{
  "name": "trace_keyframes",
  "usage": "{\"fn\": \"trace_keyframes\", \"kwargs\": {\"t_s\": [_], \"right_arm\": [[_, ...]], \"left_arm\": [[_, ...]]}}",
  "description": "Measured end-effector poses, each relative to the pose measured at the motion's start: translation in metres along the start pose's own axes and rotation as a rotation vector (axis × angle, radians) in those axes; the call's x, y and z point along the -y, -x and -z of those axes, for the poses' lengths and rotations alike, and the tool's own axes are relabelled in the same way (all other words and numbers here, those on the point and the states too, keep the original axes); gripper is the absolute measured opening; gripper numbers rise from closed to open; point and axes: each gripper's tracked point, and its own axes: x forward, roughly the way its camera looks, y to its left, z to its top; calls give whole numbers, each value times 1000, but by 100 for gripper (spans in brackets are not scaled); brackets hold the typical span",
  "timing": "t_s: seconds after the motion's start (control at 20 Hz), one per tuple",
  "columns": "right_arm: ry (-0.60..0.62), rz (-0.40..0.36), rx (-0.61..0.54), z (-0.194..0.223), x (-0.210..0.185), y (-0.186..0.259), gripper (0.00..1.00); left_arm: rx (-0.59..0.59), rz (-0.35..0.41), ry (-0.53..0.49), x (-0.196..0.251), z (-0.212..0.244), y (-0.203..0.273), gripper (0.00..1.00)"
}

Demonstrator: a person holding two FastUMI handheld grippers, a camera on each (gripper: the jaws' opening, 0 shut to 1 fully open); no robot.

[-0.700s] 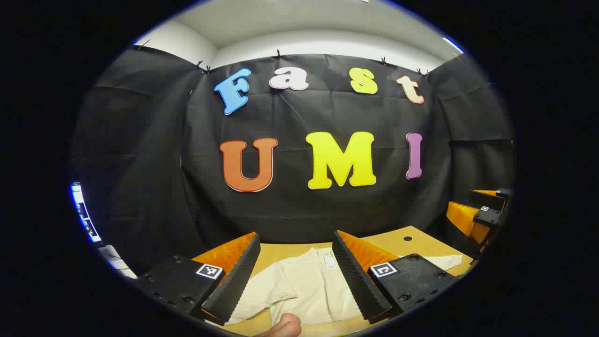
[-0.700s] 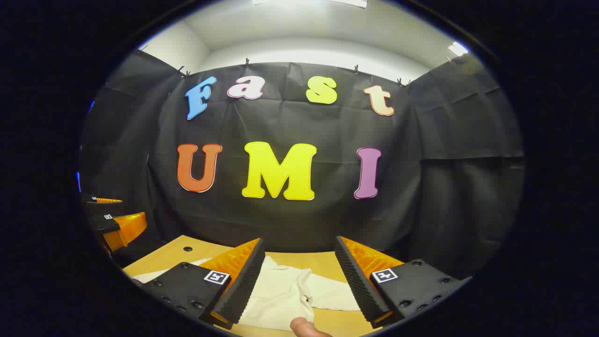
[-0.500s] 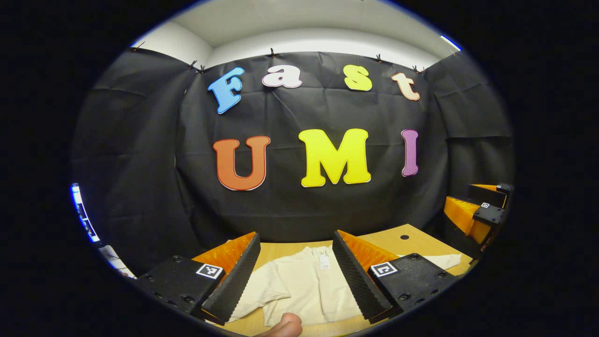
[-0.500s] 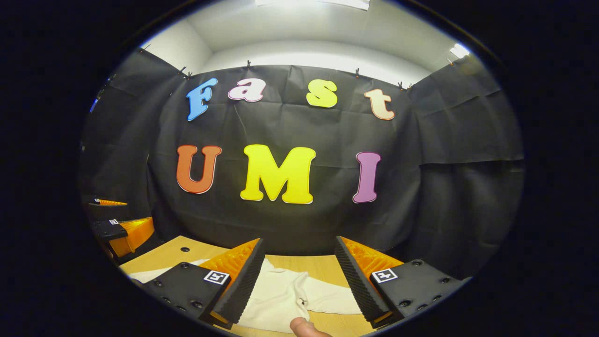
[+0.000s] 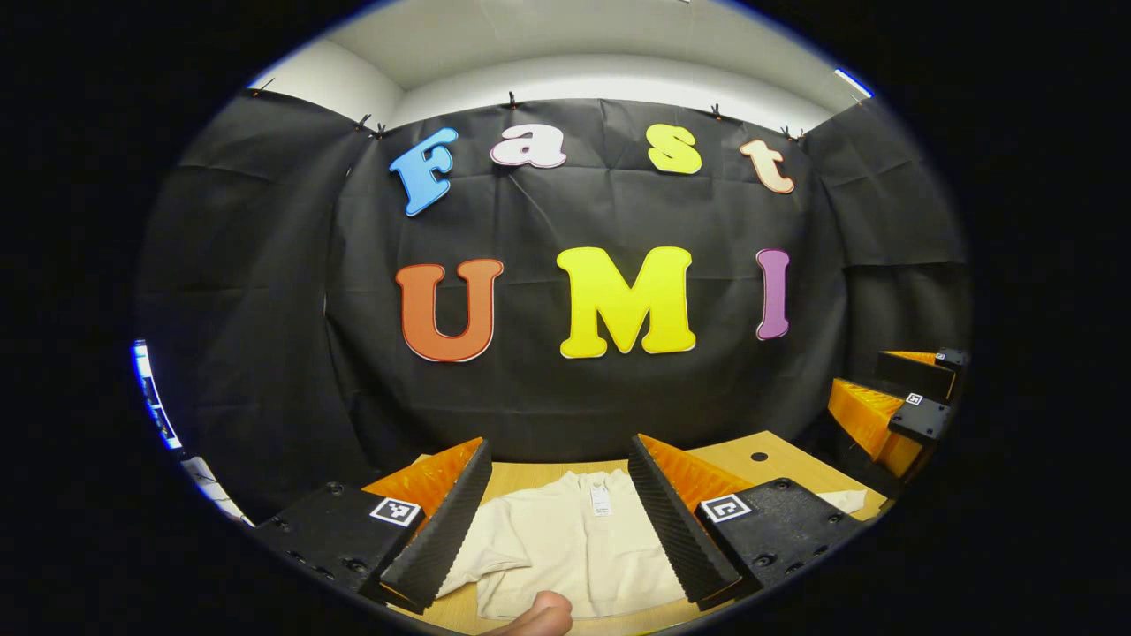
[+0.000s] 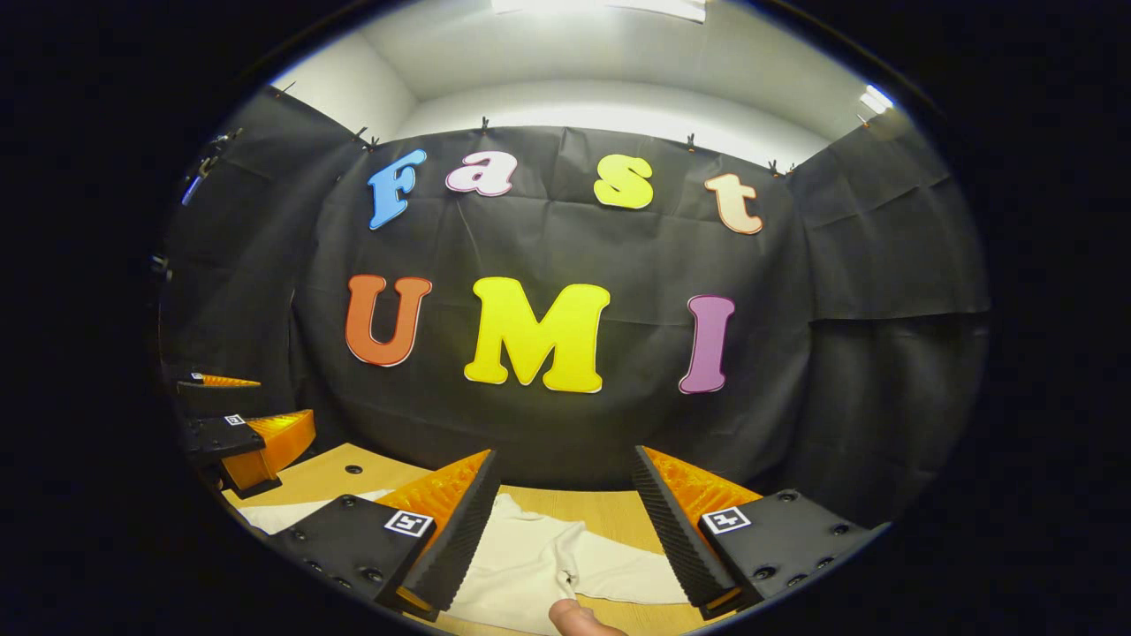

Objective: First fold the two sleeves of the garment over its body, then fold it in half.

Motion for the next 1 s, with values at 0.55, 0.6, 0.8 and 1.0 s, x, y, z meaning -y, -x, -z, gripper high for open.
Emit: {"fn": "trace_keyframes", "kwargs": {"t_s": [0.55, 0.6, 0.8, 1.0], "right_arm": [[-7, -15, -10, 6, -2, -10, 93], [-5, -13, -11, 7, -1, -12, 94], [-5, -6, -14, 9, 2, -14, 92], [-32, 40, -36, 20, 24, -23, 94]], "left_arm": [[-11, -16, -3, -4, 3, -6, 99], [-12, -14, -1, -4, 4, -6, 99], [-22, -22, -2, -5, 6, -9, 99], [-23, -18, 13, -2, 7, -10, 99]]}}
